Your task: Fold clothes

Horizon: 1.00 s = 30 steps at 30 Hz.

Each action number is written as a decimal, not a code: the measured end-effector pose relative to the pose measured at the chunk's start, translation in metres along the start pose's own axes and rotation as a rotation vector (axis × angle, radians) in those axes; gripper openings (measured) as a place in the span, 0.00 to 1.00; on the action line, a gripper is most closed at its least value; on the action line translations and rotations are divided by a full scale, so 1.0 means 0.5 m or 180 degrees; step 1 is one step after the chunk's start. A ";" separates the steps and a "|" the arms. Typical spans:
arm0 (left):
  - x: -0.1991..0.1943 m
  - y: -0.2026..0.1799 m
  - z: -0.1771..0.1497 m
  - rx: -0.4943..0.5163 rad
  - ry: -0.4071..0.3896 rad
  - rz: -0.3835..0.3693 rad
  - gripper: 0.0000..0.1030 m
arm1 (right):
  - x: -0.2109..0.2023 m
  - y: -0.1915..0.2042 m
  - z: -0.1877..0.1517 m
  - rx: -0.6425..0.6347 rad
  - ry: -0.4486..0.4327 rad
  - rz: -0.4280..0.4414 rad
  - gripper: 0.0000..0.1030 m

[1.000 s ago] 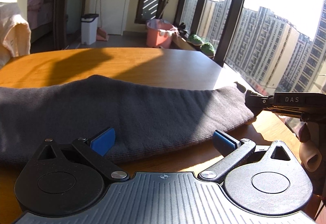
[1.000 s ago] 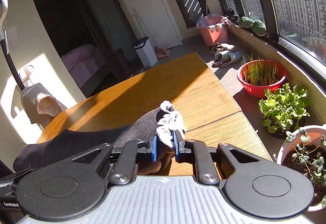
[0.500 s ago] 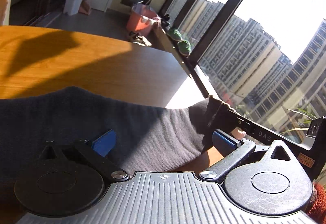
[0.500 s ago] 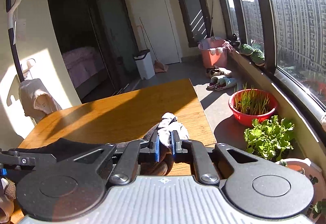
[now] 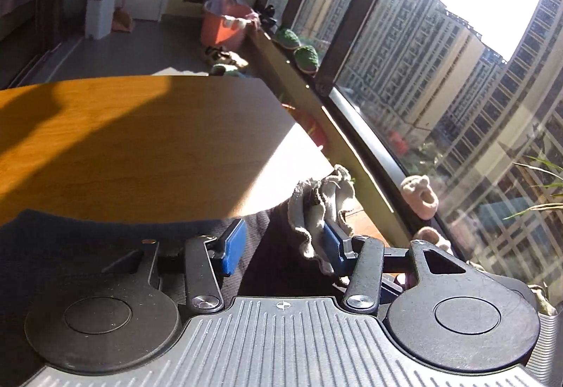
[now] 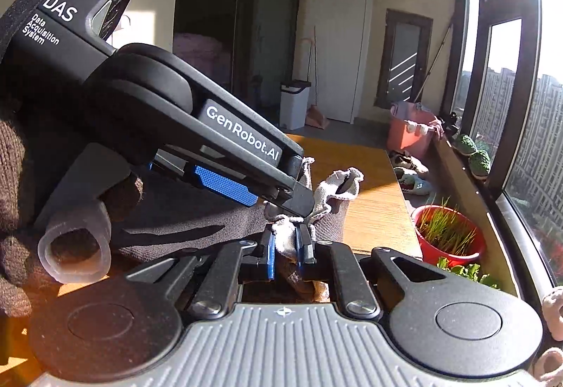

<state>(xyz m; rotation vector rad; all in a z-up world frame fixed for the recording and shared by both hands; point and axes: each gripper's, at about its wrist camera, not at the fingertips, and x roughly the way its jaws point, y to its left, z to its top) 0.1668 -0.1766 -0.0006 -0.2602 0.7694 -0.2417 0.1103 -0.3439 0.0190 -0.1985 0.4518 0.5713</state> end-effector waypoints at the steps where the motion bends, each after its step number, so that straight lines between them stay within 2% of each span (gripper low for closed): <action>1: 0.008 -0.001 -0.004 0.0036 0.0021 0.0051 0.47 | -0.004 -0.006 0.000 0.0037 -0.0007 0.0042 0.11; 4: 0.008 0.008 -0.013 0.0064 0.0010 0.0071 0.44 | -0.026 -0.044 -0.004 0.0305 -0.0037 0.0161 0.14; 6: 0.008 0.015 -0.019 0.0082 0.0002 0.0084 0.43 | -0.036 -0.073 -0.010 0.0514 -0.0030 0.0092 0.25; 7: 0.008 0.018 -0.022 0.0091 -0.0001 0.0090 0.42 | -0.037 -0.088 -0.015 0.0625 -0.0011 0.0017 0.27; 11: 0.005 0.027 -0.029 0.0093 -0.0021 0.0084 0.41 | -0.020 -0.141 -0.031 0.1017 0.0129 -0.0291 0.27; 17: 0.000 0.043 -0.029 -0.0021 -0.0018 0.0003 0.41 | 0.032 -0.186 -0.047 0.1468 0.0356 -0.0171 0.28; 18: -0.001 0.046 -0.029 -0.0044 -0.0020 -0.0008 0.41 | 0.037 -0.183 -0.046 0.1474 0.0364 -0.0130 0.21; 20: -0.002 0.051 -0.028 -0.0066 -0.0029 -0.0011 0.41 | 0.026 -0.165 -0.036 0.1409 0.0241 -0.0069 0.09; 23: -0.003 0.060 -0.028 -0.0147 -0.0041 -0.0052 0.41 | -0.013 -0.120 -0.005 0.1128 -0.0027 0.0137 0.08; 25: -0.008 0.071 -0.022 -0.0299 -0.0049 -0.0078 0.41 | -0.025 -0.075 0.010 0.0839 -0.0071 0.0243 0.08; 28: -0.042 0.090 -0.007 -0.0466 -0.0207 -0.0077 0.46 | -0.006 0.010 0.009 0.0300 0.0085 0.0245 0.07; 30: -0.071 0.097 0.004 -0.0486 -0.0331 -0.0086 0.53 | 0.017 0.049 -0.001 0.0103 0.0244 0.0296 0.03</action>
